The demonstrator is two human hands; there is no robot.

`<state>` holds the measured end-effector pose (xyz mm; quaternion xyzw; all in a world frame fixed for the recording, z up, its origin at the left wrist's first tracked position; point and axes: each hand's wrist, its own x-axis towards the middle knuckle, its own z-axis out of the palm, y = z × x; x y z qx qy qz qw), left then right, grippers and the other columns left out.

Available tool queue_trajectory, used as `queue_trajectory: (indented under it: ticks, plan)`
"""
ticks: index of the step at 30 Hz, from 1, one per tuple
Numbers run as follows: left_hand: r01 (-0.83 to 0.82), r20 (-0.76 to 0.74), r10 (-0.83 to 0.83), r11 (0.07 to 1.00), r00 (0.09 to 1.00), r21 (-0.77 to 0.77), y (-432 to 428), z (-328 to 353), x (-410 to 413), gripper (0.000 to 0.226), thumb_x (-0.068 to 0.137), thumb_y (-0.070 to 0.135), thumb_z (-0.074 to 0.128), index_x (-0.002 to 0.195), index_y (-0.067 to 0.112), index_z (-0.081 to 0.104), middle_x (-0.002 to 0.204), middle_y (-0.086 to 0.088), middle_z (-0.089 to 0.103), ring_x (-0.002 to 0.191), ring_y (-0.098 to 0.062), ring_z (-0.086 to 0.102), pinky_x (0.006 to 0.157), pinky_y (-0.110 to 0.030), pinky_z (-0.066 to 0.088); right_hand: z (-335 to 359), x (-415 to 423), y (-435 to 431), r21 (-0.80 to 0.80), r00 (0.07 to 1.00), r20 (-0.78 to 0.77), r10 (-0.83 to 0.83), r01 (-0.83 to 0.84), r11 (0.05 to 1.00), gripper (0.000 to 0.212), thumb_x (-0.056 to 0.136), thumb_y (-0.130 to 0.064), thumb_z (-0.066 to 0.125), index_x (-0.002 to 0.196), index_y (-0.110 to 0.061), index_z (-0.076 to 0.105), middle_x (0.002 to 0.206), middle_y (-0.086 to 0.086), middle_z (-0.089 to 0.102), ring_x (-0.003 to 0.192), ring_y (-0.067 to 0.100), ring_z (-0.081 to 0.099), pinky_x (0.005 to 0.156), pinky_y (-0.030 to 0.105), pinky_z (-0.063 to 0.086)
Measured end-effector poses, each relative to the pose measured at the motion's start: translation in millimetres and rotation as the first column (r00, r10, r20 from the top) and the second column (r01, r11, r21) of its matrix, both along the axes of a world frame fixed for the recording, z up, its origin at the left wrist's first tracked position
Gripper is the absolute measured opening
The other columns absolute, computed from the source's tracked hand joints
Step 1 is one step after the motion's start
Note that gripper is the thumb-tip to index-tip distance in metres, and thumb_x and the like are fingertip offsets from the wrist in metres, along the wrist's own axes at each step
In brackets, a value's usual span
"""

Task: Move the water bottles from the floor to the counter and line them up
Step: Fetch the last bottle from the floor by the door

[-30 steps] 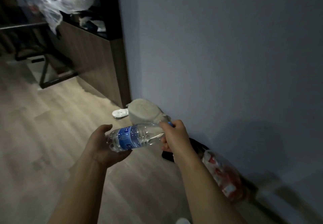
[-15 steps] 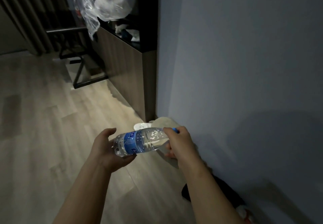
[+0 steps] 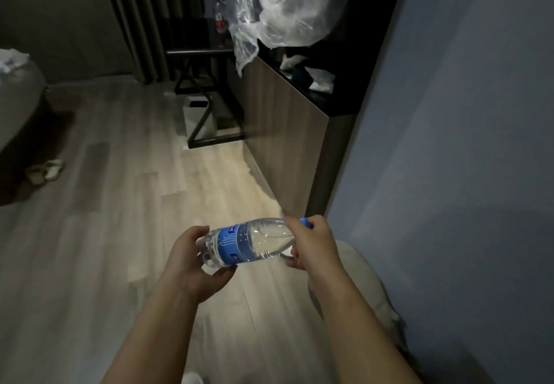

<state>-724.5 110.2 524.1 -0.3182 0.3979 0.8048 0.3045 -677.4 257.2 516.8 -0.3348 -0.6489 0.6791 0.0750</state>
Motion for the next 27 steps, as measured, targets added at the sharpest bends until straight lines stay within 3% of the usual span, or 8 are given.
queue_trajectory:
  ticks: [7, 12, 14, 16, 18, 21, 24, 27]
  plan:
    - [-0.078, -0.014, 0.078, 0.997, 0.997, -0.012, -105, 9, -133, 0.020, 0.089, 0.020, 0.049, 0.075, 0.007, 0.054, 0.066, -0.009, 0.058, 0.068, -0.020, 0.048, 0.067, -0.029, 0.041, 11, -150, -109, -0.039, 0.997, -0.025, 0.068, -0.069, 0.997, 0.016, 0.084, -0.025, 0.061, 0.081, -0.020, 0.047, 0.081, -0.002, 0.051, 0.064, 0.011, 0.047, 0.058, 0.026, 0.049]
    - [-0.186, -0.067, 0.184, 0.982, 0.981, -0.025, -173, 18, -223, 0.013, 0.085, 0.016, 0.053, 0.077, 0.006, 0.055, 0.084, -0.006, 0.051, 0.073, -0.022, 0.052, 0.070, -0.031, 0.045, 26, -237, -173, -0.063, 0.990, -0.076, 0.119, -0.124, 0.990, 0.017, 0.084, -0.024, 0.064, 0.084, -0.021, 0.048, 0.081, 0.000, 0.050, 0.062, 0.012, 0.047, 0.063, 0.030, 0.052]
    - [-0.207, -0.112, 0.206, 0.978, 0.972, 0.005, -192, 29, -252, 0.018, 0.087, 0.015, 0.050, 0.072, 0.006, 0.053, 0.067, -0.007, 0.061, 0.064, -0.022, 0.055, 0.068, -0.030, 0.043, 29, -269, -194, -0.062, 0.987, -0.093, 0.133, -0.139, 0.988, 0.017, 0.084, -0.024, 0.064, 0.086, -0.020, 0.048, 0.080, 0.000, 0.049, 0.062, 0.011, 0.047, 0.063, 0.030, 0.053]
    - [-0.255, -0.158, 0.253, 0.967, 0.954, 0.011, -212, 35, -279, 0.023, 0.089, 0.014, 0.047, 0.068, 0.007, 0.050, 0.036, -0.005, 0.057, 0.058, -0.020, 0.052, 0.065, -0.029, 0.039, 32, -302, -216, -0.065, 0.981, -0.110, 0.162, -0.169, 0.983, 0.017, 0.083, -0.024, 0.064, 0.086, -0.021, 0.047, 0.082, 0.000, 0.048, 0.065, 0.012, 0.047, 0.064, 0.031, 0.055]
    - [-0.310, -0.191, 0.298, 0.950, 0.935, -0.033, -234, 36, -306, 0.022, 0.089, 0.015, 0.048, 0.068, 0.009, 0.051, 0.030, -0.002, 0.052, 0.063, -0.019, 0.047, 0.065, -0.030, 0.040, 31, -334, -238, -0.076, 0.974, -0.118, 0.193, -0.203, 0.976, 0.018, 0.084, -0.024, 0.064, 0.084, -0.023, 0.046, 0.084, 0.000, 0.049, 0.069, 0.012, 0.047, 0.065, 0.031, 0.055]
    - [-0.355, -0.213, 0.340, 0.935, 0.916, -0.032, -266, 37, -356, 0.021, 0.087, 0.016, 0.048, 0.068, 0.008, 0.051, 0.040, -0.006, 0.056, 0.063, -0.019, 0.047, 0.065, -0.031, 0.041, 29, -386, -266, -0.099, 0.954, -0.143, 0.264, -0.279, 0.955, 0.018, 0.084, -0.026, 0.065, 0.089, -0.021, 0.049, 0.085, 0.003, 0.048, 0.069, 0.013, 0.048, 0.066, 0.031, 0.057]
    - [-0.379, -0.205, 0.366, 0.925, 0.908, -0.026, -289, 43, -418, 0.019, 0.087, 0.019, 0.048, 0.072, 0.008, 0.049, 0.068, -0.008, 0.053, 0.065, -0.020, 0.050, 0.072, -0.033, 0.045, 29, -444, -288, -0.106, 0.938, -0.150, 0.311, -0.328, 0.939, 0.020, 0.085, -0.029, 0.066, 0.091, -0.019, 0.049, 0.080, 0.004, 0.047, 0.064, 0.013, 0.046, 0.065, 0.032, 0.058]
    - [-0.384, -0.185, 0.377, 0.923, 0.908, -0.004, -303, 50, -487, 0.020, 0.086, 0.020, 0.049, 0.070, 0.008, 0.047, 0.072, -0.008, 0.049, 0.064, -0.021, 0.048, 0.078, -0.032, 0.044, 35, -515, -302, -0.097, 0.929, -0.193, 0.316, -0.338, 0.936, 0.021, 0.086, -0.029, 0.066, 0.091, -0.018, 0.049, 0.079, 0.002, 0.046, 0.063, 0.012, 0.046, 0.065, 0.032, 0.057]
